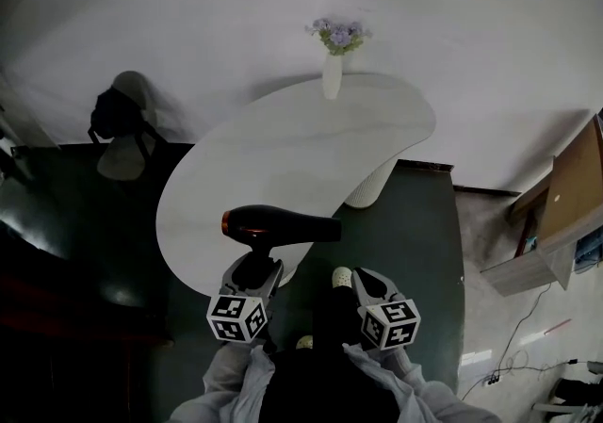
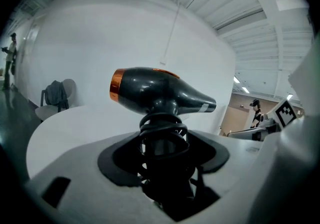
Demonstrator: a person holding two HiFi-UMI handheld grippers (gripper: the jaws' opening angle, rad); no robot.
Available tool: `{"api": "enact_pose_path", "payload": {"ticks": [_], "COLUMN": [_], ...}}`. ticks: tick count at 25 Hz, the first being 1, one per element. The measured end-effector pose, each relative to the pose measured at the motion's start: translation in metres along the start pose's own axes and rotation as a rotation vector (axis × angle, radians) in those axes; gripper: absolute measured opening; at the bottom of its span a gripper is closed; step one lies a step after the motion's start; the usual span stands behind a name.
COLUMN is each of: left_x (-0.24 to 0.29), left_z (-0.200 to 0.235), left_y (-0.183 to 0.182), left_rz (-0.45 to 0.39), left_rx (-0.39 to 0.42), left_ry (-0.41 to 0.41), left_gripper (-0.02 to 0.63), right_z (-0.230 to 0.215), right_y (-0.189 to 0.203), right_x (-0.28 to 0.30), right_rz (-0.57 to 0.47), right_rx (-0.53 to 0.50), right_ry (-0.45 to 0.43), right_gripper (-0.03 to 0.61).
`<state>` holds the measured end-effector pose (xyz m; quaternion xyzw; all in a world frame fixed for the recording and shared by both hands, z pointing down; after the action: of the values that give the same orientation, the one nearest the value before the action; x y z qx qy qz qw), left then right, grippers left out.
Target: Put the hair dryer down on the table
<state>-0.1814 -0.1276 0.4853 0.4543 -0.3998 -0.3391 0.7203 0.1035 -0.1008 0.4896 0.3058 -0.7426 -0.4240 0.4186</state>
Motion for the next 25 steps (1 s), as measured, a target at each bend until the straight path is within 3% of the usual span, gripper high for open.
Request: {"api": "enact_pose_path", "payload": {"ticks": [14, 25], "left_x": [0.199, 0.317], "left_z": [0.023, 0.057], "left_y": [-0.069, -0.092], "left_rz": [0.027, 0.056], "left_rx": [-0.031, -0.123], "left_ry": [-0.083, -0.186], "left_gripper": [0.279, 0.279], "right_z": [-0.13, -0.204], "right_y": [-0.115, -0.149], "right_x": [0.158, 0.232], "right_rz": [0.049, 0.082], "right_rx": [-0.038, -0.043], "right_ry": [-0.114, -0.173], "right_gripper": [0.011, 0.011]}}
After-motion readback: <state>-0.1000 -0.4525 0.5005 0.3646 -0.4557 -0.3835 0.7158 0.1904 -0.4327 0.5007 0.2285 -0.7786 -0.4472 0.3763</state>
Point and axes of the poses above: the fingertips, and each gripper's own axes: x forward along the fingers, z to its left, y out of its underside, the point moved 10 cm from there along -x, backward along the fingers, and after that the axes turned 4 degrees about -z, right-handed, at the moved point
